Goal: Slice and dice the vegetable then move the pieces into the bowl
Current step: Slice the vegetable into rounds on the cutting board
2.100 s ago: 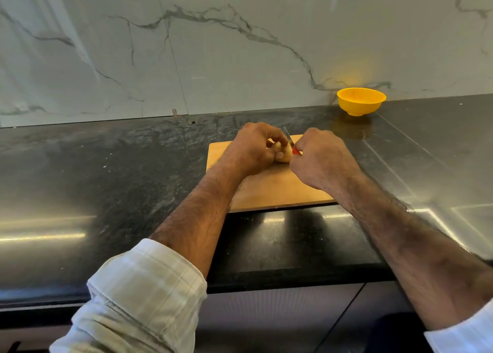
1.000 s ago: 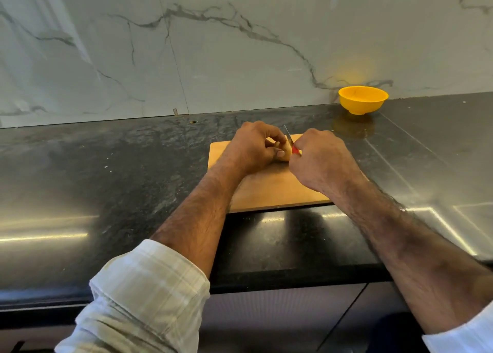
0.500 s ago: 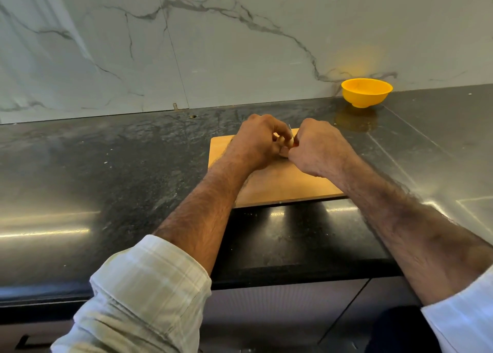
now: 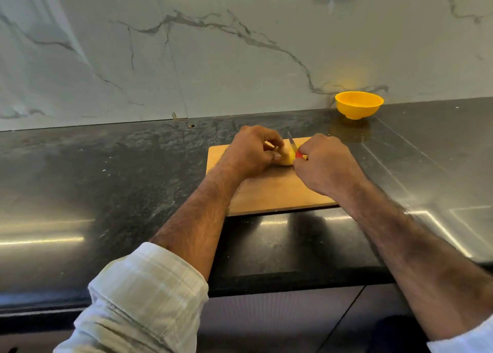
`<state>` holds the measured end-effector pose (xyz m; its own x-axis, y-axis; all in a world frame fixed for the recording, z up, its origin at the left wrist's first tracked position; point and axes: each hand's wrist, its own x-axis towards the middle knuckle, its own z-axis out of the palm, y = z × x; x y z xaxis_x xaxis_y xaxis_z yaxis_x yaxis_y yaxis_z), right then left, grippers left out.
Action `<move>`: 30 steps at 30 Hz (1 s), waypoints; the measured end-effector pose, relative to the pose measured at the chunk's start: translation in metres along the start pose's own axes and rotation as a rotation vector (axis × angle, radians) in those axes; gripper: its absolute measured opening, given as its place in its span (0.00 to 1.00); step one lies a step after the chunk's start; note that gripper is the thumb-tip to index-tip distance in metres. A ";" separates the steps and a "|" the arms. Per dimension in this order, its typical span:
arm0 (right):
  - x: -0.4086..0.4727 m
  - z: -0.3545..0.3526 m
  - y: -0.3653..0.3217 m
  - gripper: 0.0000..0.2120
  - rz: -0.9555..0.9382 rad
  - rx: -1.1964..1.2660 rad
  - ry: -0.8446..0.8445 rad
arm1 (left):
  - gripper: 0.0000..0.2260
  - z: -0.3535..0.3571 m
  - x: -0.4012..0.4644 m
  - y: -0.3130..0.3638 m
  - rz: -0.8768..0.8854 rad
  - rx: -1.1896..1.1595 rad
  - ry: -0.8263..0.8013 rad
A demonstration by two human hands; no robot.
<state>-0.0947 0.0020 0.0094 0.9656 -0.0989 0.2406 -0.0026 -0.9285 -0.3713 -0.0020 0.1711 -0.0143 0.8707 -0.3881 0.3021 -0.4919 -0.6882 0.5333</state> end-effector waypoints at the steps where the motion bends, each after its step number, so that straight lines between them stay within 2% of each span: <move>1: 0.001 -0.001 -0.001 0.07 -0.018 0.002 0.013 | 0.10 0.000 -0.001 0.001 0.002 -0.007 -0.001; 8: -0.002 0.003 -0.014 0.08 -0.025 -0.017 0.023 | 0.10 0.001 0.000 0.005 0.017 0.000 0.009; 12: 0.000 0.000 -0.018 0.06 -0.035 -0.051 -0.007 | 0.09 0.002 0.000 0.006 0.046 0.032 0.006; 22: 0.020 0.000 -0.027 0.10 0.017 -0.010 -0.104 | 0.08 0.001 -0.001 0.012 0.059 0.051 0.014; 30: -0.021 0.010 -0.019 0.08 0.014 -0.104 -0.174 | 0.10 0.004 0.002 0.005 0.042 0.061 0.053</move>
<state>-0.1119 0.0253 0.0023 0.9956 -0.0566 0.0742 -0.0340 -0.9604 -0.2766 -0.0025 0.1644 -0.0137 0.8473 -0.3853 0.3656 -0.5255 -0.7085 0.4710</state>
